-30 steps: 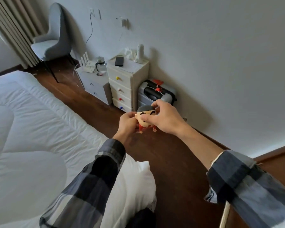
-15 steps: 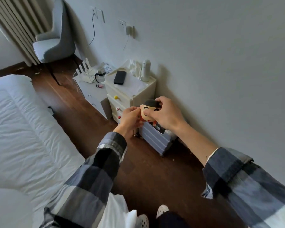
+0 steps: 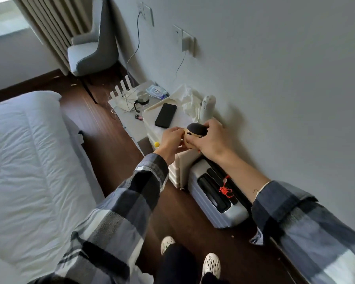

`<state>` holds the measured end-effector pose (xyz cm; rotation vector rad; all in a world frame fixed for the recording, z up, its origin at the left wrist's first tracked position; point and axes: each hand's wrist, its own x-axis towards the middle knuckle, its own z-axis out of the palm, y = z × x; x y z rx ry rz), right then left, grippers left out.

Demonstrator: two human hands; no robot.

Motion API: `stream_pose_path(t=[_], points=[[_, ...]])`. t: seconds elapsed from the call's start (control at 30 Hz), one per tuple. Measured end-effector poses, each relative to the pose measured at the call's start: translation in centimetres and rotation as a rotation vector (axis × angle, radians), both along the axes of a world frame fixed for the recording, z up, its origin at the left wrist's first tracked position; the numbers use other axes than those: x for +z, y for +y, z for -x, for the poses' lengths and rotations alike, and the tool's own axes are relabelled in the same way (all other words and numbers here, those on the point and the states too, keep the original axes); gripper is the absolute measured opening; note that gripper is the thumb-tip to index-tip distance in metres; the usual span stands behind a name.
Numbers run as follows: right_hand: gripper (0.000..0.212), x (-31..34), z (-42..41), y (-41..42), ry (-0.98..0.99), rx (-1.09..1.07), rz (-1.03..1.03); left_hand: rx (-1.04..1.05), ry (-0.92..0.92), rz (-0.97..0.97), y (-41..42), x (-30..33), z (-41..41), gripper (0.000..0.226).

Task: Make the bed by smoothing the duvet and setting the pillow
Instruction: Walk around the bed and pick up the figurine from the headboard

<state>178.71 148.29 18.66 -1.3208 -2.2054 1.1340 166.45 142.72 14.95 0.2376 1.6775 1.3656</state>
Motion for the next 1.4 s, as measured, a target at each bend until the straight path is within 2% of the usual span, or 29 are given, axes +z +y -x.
stream_pose_path(t=[0.1, 0.23, 0.3, 0.43, 0.57, 0.8, 1.4], points=[[0.063, -2.0, 3.0, 2.7, -0.047, -0.011, 0.006, -0.048, 0.044, 0.035, 3.3, -2.0, 3.5, 0.018], [0.066, -5.5, 6.5, 5.2, -0.077, -0.100, 0.061, -0.165, 0.072, 0.110, 7.0, -5.4, 7.5, 0.030], [0.069, -7.4, 8.4, 6.3, -0.088, -0.173, 0.069, -0.248, 0.107, 0.143, 9.0, -7.0, 9.6, 0.025], [0.059, -12.5, 12.7, 7.5, -0.136, -0.258, 0.123, -0.414, 0.193, 0.217, 12.2, -10.9, 13.9, 0.026], [0.057, -16.7, 15.0, 7.4, -0.155, -0.341, 0.197, -0.504, 0.211, 0.236, 13.7, -14.9, 15.9, 0.041], [0.057, -19.6, 16.4, 7.8, -0.171, -0.421, 0.181, -0.599, 0.248, 0.216, 15.2, -18.2, 16.9, 0.037], [0.060, -22.3, 16.1, 8.1, -0.100, -0.372, 0.212, -0.490, 0.378, 0.288, 15.3, -19.4, 15.5, 0.034]])
